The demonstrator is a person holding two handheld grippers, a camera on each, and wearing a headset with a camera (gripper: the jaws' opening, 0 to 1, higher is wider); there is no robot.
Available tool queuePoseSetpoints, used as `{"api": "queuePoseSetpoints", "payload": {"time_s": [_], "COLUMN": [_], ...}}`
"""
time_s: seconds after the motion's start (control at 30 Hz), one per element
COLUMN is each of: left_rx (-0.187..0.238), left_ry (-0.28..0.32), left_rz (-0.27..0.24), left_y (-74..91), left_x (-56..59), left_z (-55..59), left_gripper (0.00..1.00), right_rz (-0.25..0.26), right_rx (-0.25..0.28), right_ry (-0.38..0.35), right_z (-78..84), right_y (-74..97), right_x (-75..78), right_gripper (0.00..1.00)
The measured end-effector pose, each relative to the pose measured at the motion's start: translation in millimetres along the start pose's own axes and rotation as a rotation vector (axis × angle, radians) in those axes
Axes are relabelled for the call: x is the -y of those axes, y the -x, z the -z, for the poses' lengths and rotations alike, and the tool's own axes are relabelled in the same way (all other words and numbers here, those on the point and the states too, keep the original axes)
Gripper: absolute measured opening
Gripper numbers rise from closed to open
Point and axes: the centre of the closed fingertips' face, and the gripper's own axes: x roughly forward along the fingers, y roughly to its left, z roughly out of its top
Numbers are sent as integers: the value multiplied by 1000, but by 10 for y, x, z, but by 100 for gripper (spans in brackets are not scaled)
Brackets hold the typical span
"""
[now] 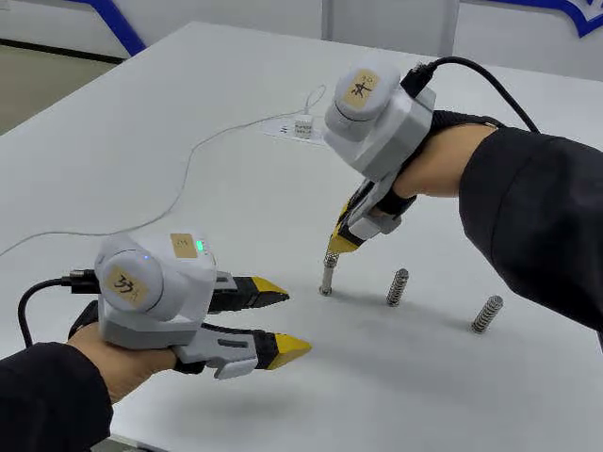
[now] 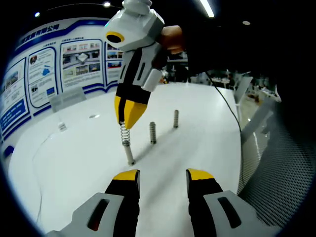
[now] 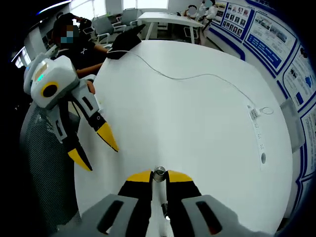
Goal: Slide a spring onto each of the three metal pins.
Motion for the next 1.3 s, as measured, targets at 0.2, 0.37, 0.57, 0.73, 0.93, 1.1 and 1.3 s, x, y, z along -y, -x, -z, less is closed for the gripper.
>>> {"api": "queuePoseSetpoints", "payload": {"time_s": [0.2,0.37,0.57,0.73,0.93,1.1,1.3], "left_rx": [-1,-2,-3,-4,-6,-8,-8], "left_ry": [2,3,3,3,3,2,5], "left_rz": [1,-1,-2,-1,1,1,0], "left_y": [0,2,3,2,0,1,1], "left_x": [4,0,-4,-1,3,5,2], "left_z": [1,3,6,10,13,15,18], "left_gripper": [38,38,38,38,38,38,38], "right_rz": [-6,-11,-9,-16,-23,-26,-37], "right_rx": [-26,-45,-63,-66,-69,-76,-83], "right_ry": [-7,-14,-18,-22,-22,-26,-29], "right_z": [43,79,123,138,130,142,158], "right_y": [-109,-183,-266,-297,-323,-372,-400], "right_x": [30,24,10,-19,-42,-47,-71], "right_gripper": [11,11,11,11,11,11,11]}}
